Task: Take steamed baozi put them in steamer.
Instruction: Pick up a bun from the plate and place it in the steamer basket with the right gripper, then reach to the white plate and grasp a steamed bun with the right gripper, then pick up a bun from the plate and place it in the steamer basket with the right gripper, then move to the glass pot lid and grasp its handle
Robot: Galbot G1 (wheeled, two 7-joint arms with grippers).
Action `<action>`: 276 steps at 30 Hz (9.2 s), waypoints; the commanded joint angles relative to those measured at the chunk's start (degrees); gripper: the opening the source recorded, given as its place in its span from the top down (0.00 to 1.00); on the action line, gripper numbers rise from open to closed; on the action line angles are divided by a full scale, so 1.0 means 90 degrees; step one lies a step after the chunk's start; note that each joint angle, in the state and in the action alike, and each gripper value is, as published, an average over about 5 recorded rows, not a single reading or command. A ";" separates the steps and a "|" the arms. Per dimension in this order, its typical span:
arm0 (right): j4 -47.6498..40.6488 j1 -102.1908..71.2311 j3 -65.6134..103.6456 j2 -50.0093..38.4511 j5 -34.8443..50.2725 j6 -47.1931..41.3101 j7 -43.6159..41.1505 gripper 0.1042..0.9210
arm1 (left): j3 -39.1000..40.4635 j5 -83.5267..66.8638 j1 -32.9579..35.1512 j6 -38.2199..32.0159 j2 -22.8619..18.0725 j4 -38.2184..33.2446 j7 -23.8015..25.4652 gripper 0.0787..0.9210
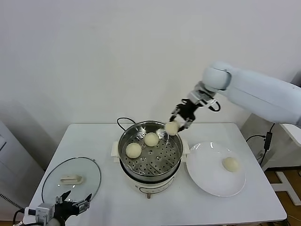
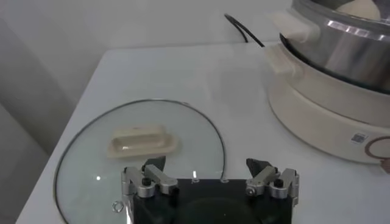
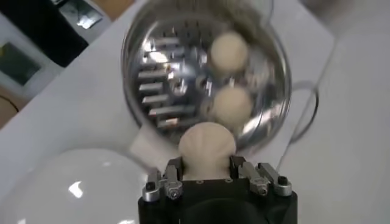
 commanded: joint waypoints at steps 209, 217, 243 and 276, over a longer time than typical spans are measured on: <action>0.1138 0.0350 -0.2466 0.0161 0.4075 -0.5462 0.3121 0.55 | -0.0126 -0.0045 0.0095 -0.0006 -0.0039 -0.0101 -0.0036 0.12; 0.0989 0.0022 -0.2315 0.0169 0.3943 -0.5485 0.3304 0.55 | -0.0117 -0.0046 0.0068 -0.0002 -0.0060 -0.0058 -0.0036 0.12; 0.0999 0.1051 -0.1155 -0.1575 0.4627 -0.5069 0.2781 0.12 | -0.0159 -0.0045 -0.0032 -0.0003 -0.0177 -0.0101 -0.0043 0.12; 0.1997 -1.0841 1.1119 -0.0688 0.2664 -0.1602 0.5746 0.12 | -0.0302 0.0593 -0.0376 -0.0297 -0.0463 -0.0097 0.0119 0.12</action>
